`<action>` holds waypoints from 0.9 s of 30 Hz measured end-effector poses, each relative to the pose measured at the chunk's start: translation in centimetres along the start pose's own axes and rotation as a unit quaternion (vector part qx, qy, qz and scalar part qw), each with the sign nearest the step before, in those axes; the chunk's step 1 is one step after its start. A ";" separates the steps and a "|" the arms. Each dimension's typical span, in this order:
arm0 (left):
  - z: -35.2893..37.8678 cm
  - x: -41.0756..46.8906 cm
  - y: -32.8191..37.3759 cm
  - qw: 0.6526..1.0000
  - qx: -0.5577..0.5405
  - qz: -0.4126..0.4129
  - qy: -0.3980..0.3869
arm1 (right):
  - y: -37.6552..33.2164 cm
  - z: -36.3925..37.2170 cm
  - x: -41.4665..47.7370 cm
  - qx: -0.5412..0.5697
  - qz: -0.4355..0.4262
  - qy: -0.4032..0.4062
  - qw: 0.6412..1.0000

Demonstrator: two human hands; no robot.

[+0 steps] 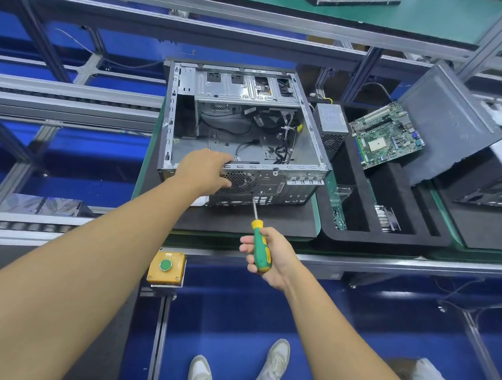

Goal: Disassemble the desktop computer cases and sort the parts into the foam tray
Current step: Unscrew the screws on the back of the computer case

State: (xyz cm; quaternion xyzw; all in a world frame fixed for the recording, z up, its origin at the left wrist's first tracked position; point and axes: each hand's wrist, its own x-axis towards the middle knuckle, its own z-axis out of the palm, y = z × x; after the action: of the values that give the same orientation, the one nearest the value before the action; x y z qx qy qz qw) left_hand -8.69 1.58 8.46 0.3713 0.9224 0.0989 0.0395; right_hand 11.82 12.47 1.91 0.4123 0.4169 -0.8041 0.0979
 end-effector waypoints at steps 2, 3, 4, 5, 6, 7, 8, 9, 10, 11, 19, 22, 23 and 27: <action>-0.1 -0.1 0.1 1.000 0.003 -0.005 0.001 | -0.2 -0.4 0.0 0.014 -0.010 -0.017 1.000; -0.1 -0.1 0.2 1.000 0.003 -0.008 0.001 | -0.2 -0.4 0.0 -0.004 -0.024 0.002 1.000; -0.1 -0.1 0.3 1.000 0.003 -0.011 0.002 | -0.1 -0.3 0.0 -0.044 -0.046 0.034 0.997; -0.1 -0.2 0.4 1.000 0.003 -0.014 0.002 | 0.2 0.0 -0.1 -0.098 -0.074 0.075 0.990; -0.2 -0.3 0.5 1.000 0.003 -0.018 0.001 | 0.6 0.4 -0.1 -0.155 -0.104 0.123 0.975; -0.2 -0.3 0.6 1.000 0.003 -0.022 -0.001 | 1.0 1.0 -0.1 -0.214 -0.133 0.178 0.951; -0.2 -0.4 0.7 1.000 0.004 -0.025 -0.005 | 1.5 1.6 -0.1 -0.279 -0.157 0.232 0.919; -0.2 -0.4 0.7 1.000 0.004 -0.026 -0.007 | 1.9 2.2 0.0 -0.343 -0.173 0.271 0.883; -0.3 -0.5 0.7 1.000 0.001 -0.026 -0.009 | 2.1 2.7 0.0 -0.389 -0.181 0.289 0.856; -0.3 -0.5 0.7 1.000 -0.004 -0.026 -0.011 | 2.2 3.0 0.0 -0.405 -0.181 0.281 0.851; -0.5 -0.6 0.6 1.000 0.010 -0.021 -0.021 | -0.7 1.1 -0.8 -0.075 0.017 0.074 0.994; -0.6 -0.4 0.6 0.999 0.010 -0.023 -0.027 | -1.2 0.6 -0.9 -0.099 0.018 0.066 0.993; -0.6 -0.4 0.6 0.999 0.007 -0.024 -0.030 | -1.2 0.6 -0.9 -0.125 0.002 0.086 0.988; -1.0 -0.3 0.7 0.999 0.001 -0.020 -0.046 | 0.3 1.0 -0.5 -0.313 -0.132 0.203 0.918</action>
State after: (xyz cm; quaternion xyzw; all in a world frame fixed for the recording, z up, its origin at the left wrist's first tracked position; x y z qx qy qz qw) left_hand -8.17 1.71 9.60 0.3565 0.9271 0.0804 0.0833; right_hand 11.71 11.39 2.40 0.4560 0.7091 -0.5371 0.0285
